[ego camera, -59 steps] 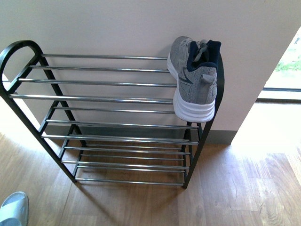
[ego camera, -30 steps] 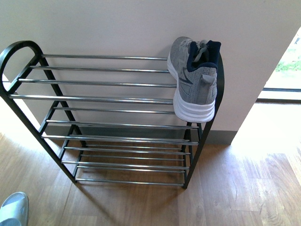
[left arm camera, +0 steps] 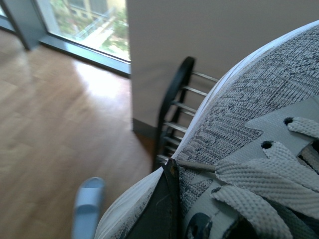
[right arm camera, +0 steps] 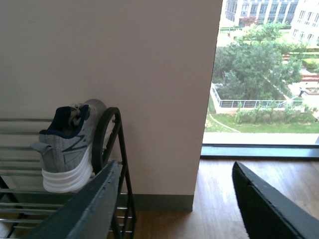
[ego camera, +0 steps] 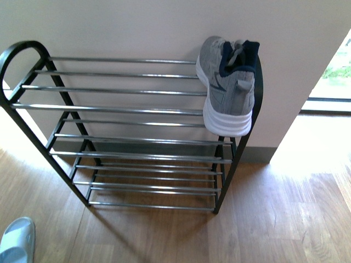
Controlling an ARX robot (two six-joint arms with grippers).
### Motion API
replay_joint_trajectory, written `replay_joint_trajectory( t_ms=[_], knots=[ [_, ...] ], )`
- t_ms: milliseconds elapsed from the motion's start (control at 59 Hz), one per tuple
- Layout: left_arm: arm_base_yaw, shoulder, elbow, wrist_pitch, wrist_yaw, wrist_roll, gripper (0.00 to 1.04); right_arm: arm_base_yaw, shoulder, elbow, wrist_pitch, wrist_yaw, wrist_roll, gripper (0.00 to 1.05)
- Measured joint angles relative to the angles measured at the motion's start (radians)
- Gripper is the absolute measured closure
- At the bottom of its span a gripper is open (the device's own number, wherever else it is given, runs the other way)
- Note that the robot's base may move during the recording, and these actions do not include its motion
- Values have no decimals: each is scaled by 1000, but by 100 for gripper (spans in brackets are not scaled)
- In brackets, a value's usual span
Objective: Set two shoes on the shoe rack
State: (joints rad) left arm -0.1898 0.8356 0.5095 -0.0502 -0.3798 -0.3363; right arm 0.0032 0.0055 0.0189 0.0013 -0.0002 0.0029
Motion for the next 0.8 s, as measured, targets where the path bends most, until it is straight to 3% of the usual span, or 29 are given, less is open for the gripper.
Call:
replay_joint_trajectory(
  t_ms=[102, 169, 305, 440, 796],
  knots=[
    [-80, 318, 215, 47, 50, -203, 103, 0, 0, 0, 0, 0, 0, 14],
    [-121, 461, 307, 47, 66, -243, 103, 0, 0, 0, 0, 0, 0, 8],
    [-222, 814, 572, -44, 93, -317, 103, 0, 0, 0, 0, 0, 0, 9],
    [-282, 967, 739, -154, 129, -345, 103, 0, 0, 0, 0, 0, 0, 9],
    [-273, 1131, 879, -199, 159, -383, 103, 0, 0, 0, 0, 0, 0, 9]
  ],
)
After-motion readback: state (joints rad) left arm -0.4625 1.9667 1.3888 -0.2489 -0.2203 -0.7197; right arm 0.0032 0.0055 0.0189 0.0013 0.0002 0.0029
